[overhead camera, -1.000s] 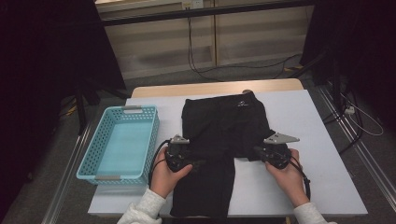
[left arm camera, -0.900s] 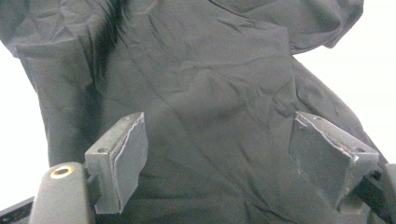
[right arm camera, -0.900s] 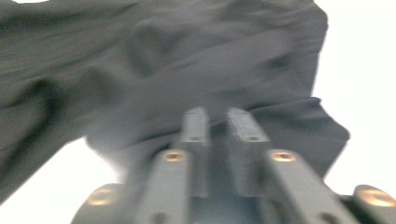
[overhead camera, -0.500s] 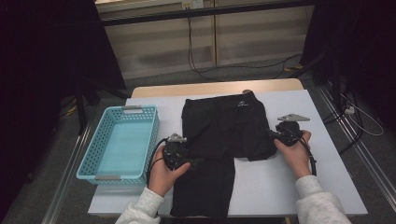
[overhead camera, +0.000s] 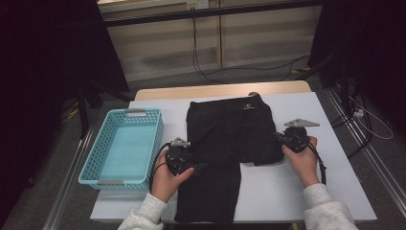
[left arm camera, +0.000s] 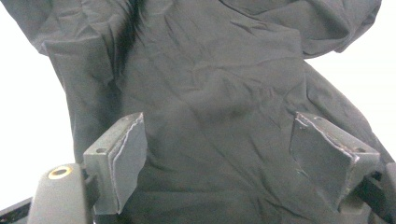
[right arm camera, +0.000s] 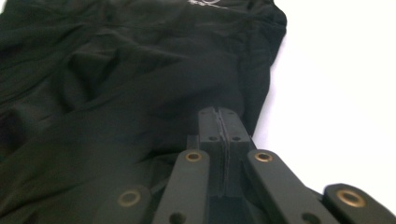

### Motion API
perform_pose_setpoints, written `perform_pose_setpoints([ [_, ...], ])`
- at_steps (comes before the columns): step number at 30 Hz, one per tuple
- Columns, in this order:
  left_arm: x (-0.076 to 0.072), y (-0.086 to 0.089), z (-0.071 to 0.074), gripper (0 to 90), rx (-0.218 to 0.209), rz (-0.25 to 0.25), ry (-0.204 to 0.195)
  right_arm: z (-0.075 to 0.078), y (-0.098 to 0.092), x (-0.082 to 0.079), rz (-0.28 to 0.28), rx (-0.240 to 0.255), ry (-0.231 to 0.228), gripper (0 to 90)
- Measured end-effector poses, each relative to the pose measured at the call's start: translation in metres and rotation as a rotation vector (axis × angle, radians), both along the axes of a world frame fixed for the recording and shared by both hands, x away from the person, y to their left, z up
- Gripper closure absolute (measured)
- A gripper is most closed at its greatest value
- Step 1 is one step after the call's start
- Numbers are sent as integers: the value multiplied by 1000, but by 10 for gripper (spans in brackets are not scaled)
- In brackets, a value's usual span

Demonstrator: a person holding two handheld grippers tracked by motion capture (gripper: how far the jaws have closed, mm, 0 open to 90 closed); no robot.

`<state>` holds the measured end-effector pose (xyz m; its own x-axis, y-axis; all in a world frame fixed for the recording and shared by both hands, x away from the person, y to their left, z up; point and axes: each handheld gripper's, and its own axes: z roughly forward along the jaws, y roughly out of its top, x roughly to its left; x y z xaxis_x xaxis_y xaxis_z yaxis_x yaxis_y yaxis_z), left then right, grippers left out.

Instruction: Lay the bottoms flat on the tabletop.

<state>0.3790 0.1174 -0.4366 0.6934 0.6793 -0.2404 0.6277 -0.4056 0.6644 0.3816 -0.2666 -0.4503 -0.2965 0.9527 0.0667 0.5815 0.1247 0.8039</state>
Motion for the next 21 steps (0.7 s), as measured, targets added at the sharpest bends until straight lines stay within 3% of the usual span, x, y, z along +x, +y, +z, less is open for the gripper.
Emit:
perform_pose_setpoints([
  [7,-1,-2,1,195,6,-9,1,4,5,-31,66,38,-6,899],
  [11,-1,-5,1,195,9,-14,0,-4,17,-56,128,60,-2,900],
  [18,-3,-15,0,194,14,-41,2,-2,41,-89,198,43,-2,899],
  [21,-3,-16,-1,194,16,-44,2,1,46,-100,219,82,-4,898],
])
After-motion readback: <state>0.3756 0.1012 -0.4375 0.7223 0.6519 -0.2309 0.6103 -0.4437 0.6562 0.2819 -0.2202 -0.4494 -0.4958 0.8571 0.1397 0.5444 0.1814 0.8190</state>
